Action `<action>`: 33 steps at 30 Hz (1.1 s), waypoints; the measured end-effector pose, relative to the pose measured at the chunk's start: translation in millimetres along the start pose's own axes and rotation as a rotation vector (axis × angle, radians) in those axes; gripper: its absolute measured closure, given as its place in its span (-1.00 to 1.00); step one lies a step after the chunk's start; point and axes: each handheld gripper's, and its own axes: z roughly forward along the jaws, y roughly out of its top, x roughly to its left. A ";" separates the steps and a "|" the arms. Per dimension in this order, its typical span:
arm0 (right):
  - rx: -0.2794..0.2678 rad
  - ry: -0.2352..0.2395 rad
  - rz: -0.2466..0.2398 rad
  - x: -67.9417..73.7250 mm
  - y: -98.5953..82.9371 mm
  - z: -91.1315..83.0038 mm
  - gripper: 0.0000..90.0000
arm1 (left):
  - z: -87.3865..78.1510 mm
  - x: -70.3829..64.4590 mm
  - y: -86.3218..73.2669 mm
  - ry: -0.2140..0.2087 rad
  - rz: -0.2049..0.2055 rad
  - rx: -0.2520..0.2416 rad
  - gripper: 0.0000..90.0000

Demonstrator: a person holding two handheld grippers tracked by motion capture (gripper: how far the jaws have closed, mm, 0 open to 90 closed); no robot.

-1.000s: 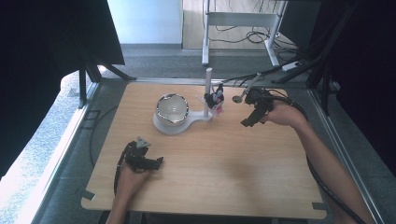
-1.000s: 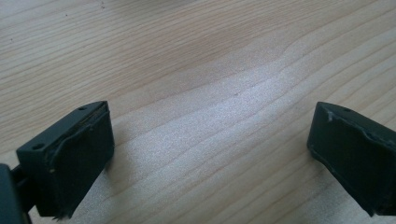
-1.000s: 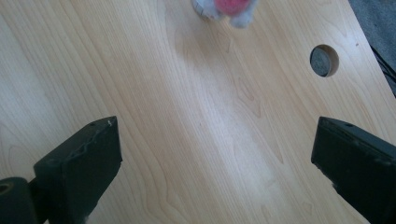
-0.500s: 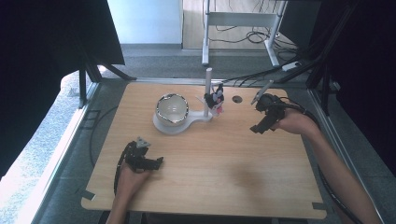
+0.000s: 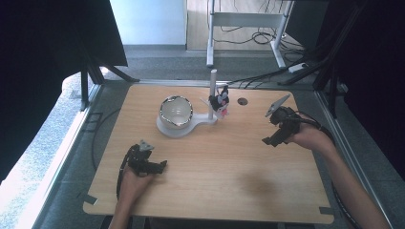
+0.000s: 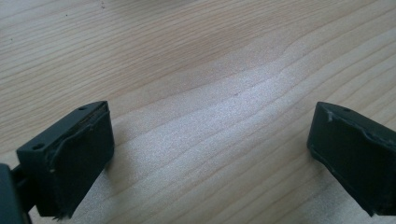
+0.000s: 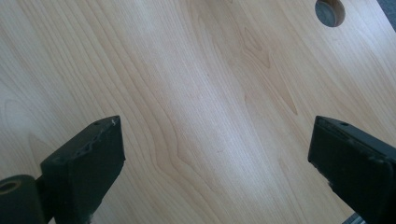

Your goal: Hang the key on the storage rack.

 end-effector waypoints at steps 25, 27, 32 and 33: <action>-0.111 0.014 0.069 33.2 -49.7 33.0 -1.00 | -0.2 -0.1 0.0 -0.001 -0.001 0.002 -0.99; -0.124 0.017 0.076 36.6 -54.1 36.7 -1.00 | -0.2 -0.1 0.0 -0.001 -0.001 0.002 -0.99; -0.136 0.018 0.092 42.7 -66.3 47.5 -1.00 | -0.2 -0.1 0.0 0.000 -0.001 0.002 -0.99; -0.141 0.015 0.096 43.5 -69.1 50.3 -1.00 | -0.2 -0.1 0.0 0.000 0.000 0.003 -0.99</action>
